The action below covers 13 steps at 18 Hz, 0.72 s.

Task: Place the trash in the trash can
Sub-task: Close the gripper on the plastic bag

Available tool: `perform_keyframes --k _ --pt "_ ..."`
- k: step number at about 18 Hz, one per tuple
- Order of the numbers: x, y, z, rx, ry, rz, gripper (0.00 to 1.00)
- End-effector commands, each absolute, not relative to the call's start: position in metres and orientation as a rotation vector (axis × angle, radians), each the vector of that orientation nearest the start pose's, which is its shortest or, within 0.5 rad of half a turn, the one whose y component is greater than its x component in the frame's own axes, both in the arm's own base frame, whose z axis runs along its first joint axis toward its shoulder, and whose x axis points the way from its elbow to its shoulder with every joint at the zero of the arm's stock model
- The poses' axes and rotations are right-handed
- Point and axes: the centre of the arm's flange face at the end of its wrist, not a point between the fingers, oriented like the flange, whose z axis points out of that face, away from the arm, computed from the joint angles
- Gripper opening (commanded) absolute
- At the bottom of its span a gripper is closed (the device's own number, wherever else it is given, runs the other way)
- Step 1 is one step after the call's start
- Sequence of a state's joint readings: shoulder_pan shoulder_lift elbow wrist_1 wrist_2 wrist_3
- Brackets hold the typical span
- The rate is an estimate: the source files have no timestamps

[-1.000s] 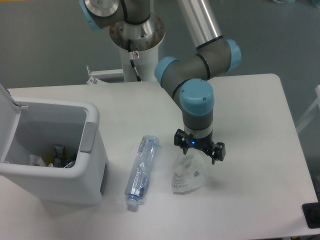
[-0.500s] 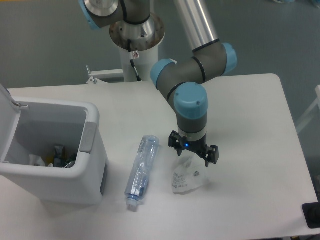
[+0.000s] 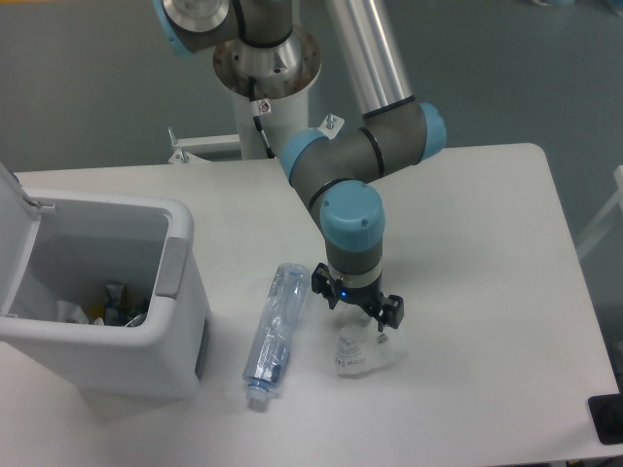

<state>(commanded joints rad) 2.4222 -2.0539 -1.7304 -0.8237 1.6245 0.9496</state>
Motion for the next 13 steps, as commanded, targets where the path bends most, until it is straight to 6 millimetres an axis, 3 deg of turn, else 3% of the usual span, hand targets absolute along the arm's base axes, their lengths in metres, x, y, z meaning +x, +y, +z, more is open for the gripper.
perform_keyframes --k 2,3,13 --pt "-0.386 0.509 0.215 -3.107 0.084 0.184 0.13" --pt "-0.388 0.51 0.216 -3.105 0.079 0.187 0.0" --pt "-0.395 0.516 0.231 -3.075 0.044 0.227 0.0"
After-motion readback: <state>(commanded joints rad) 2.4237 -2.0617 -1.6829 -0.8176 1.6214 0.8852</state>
